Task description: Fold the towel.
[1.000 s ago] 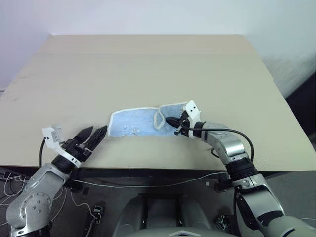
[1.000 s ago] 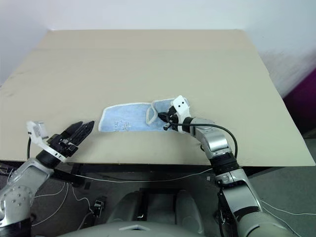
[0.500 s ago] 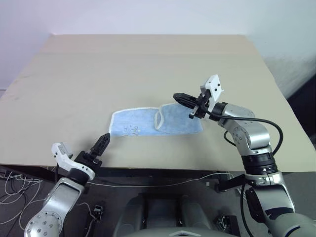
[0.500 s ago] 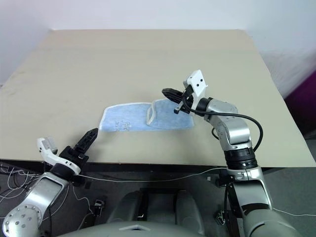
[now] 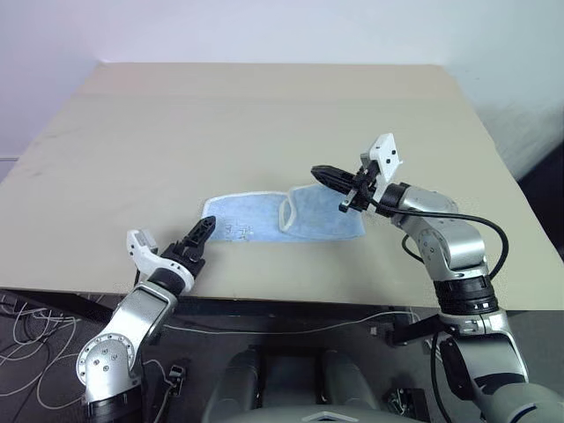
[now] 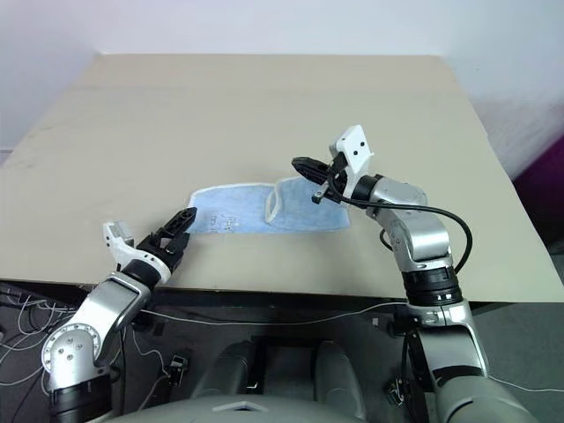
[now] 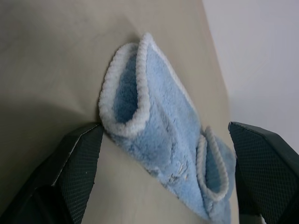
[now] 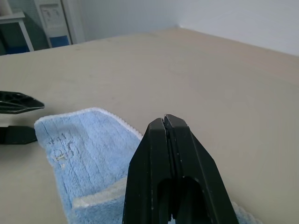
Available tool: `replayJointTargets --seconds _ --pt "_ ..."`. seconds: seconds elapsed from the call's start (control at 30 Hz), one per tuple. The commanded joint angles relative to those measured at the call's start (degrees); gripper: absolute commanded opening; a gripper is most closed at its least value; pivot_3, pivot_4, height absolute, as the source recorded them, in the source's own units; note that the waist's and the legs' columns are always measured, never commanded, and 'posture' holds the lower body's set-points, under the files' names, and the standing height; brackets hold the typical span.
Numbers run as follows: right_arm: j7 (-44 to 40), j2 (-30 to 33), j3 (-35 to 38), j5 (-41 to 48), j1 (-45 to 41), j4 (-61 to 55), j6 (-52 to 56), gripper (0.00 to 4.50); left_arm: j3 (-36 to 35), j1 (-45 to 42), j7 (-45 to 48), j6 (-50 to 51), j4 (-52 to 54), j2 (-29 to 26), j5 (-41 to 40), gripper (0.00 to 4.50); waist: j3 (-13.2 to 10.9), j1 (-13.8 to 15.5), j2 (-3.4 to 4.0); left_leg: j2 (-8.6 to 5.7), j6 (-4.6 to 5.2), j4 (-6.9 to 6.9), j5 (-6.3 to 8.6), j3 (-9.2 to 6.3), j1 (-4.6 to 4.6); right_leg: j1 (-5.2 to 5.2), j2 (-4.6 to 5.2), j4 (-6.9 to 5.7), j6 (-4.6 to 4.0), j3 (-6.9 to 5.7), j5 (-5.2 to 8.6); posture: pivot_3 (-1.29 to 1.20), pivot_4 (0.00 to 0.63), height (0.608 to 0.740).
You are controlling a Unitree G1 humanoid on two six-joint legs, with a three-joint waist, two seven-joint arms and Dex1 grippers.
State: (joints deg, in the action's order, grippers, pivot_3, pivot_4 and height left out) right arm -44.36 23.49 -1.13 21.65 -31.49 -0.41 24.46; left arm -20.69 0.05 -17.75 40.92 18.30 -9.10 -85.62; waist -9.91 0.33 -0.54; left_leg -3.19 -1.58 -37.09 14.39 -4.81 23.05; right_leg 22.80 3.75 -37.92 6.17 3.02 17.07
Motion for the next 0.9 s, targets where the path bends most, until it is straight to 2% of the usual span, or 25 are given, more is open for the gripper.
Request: replayJointTargets --seconds 0.03,0.13,0.33,0.53,0.67,0.9 --pt "0.9 0.2 1.7 1.1 0.7 -4.2 -0.2 0.02 1.0 -1.8 -1.8 -0.7 -3.9 0.5 1.3 4.50 0.0 0.3 0.00 0.00 0.00 0.00 0.00 0.00 -0.04 -0.04 0.00 0.01 0.00 0.00 0.00 0.00 0.150 0.740" --pt "1.5 0.3 2.0 1.3 1.6 -5.4 0.1 0.00 1.2 -2.8 -2.1 -0.9 -4.1 0.8 1.3 3.94 0.0 0.4 0.00 -0.01 0.00 0.00 0.00 0.00 -0.07 -0.10 0.01 0.05 0.00 -0.01 0.00 0.00 0.150 0.740" --pt "2.1 0.3 2.1 1.1 2.5 -5.9 -0.1 0.00 0.5 -3.8 -2.7 -1.9 -4.5 1.2 0.6 1.85 0.0 0.3 -0.01 0.00 0.00 0.03 0.00 0.00 -0.03 -0.05 0.00 0.10 0.00 0.00 0.00 0.00 0.150 0.740" --pt "2.2 0.2 1.4 0.7 3.1 -6.0 -0.4 0.00 0.1 -4.4 -2.4 -2.7 -4.3 1.4 0.9 0.02 0.0 0.2 -0.02 0.01 0.00 0.06 0.00 -0.01 0.05 0.04 -0.02 0.11 0.00 -0.01 0.00 0.00 0.150 0.740" --pt "1.9 0.6 1.5 0.7 3.2 -5.7 -0.3 0.00 -1.3 -5.5 -2.4 -3.2 -5.1 0.1 1.0 0.02 0.0 0.2 -0.03 0.01 0.00 0.06 0.00 -0.01 0.06 0.03 -0.02 0.15 0.00 0.00 0.00 0.00 0.150 0.740" --pt "2.1 1.1 1.8 0.4 4.1 -5.9 -0.3 0.00 -8.4 -8.1 2.4 -4.5 -9.6 -9.0 1.8 0.02 0.0 -0.3 -0.05 0.03 0.00 0.10 0.00 -0.03 0.11 0.11 -0.05 0.16 0.00 -0.02 0.00 0.00 0.150 0.740"
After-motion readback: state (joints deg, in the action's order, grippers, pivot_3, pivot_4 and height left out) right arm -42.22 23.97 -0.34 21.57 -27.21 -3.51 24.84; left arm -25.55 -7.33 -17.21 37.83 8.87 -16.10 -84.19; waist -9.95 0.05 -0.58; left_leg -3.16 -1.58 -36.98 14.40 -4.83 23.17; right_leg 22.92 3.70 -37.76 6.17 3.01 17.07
